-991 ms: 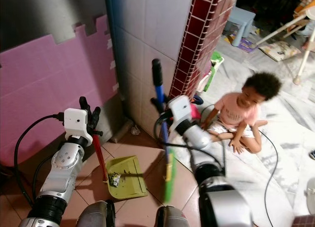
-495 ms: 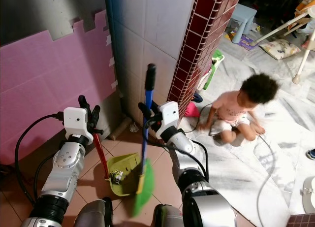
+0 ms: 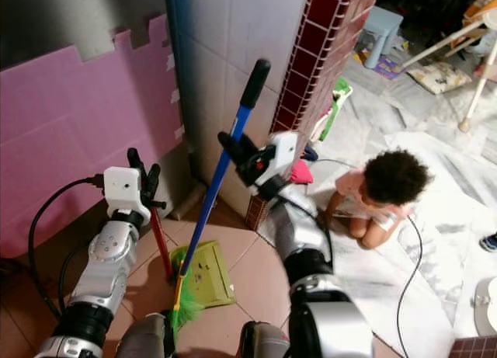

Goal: Sweep floor

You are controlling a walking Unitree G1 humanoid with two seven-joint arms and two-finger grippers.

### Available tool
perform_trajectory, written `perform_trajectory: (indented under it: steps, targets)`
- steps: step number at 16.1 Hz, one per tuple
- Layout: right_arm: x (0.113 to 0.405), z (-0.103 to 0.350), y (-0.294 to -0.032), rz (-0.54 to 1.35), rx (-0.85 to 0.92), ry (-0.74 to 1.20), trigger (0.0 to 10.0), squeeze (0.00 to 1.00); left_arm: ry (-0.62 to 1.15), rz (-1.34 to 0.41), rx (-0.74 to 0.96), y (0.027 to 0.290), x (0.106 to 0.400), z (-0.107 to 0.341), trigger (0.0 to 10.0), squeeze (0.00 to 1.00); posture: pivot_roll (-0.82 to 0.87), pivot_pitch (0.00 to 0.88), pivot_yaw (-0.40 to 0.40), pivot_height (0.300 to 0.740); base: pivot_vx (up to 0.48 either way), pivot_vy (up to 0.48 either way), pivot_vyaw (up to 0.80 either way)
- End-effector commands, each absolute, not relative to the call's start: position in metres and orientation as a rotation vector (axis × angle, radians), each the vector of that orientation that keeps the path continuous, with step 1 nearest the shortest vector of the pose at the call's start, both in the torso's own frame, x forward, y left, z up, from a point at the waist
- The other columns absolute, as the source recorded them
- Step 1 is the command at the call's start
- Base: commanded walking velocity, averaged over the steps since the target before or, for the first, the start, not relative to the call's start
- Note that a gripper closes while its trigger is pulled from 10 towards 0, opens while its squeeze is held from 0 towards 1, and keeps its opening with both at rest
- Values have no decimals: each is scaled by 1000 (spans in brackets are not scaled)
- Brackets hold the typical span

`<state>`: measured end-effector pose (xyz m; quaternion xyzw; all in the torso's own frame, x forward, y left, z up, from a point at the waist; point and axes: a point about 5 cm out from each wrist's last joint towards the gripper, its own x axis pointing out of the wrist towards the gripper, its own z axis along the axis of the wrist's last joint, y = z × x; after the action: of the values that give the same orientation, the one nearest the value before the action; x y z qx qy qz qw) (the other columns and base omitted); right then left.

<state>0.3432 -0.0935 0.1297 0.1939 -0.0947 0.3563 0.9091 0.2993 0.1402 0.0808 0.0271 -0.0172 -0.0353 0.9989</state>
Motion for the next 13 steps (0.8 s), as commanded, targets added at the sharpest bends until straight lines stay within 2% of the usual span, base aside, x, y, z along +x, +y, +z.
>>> perform_trajectory:
  steps: [1,6,10,12,13]
  targets:
    - [346,143,-102,727,414,-255,10000,0,-24,-86,31,131,300,78,10000,0,-110,118,-116,740,0,0,0]
    - [347,163,-127,706,220,-325,10000,0,-27,-64,10,132,304,77,10000,0,-132,97,-118,740,0,0,0]
    - [347,162,-159,571,112,-324,10000,0,-27,-57,-60,129,308,76,10000,0,-150,74,-116,740,0,0,0]
    - [344,168,-174,503,-65,-382,10000,0,-37,-64,-86,126,310,77,10000,0,-155,62,-114,740,0,0,0]
    - [346,173,-191,410,-184,-392,10000,0,-45,-61,-113,125,311,79,10000,0,-160,51,-112,740,0,0,0]
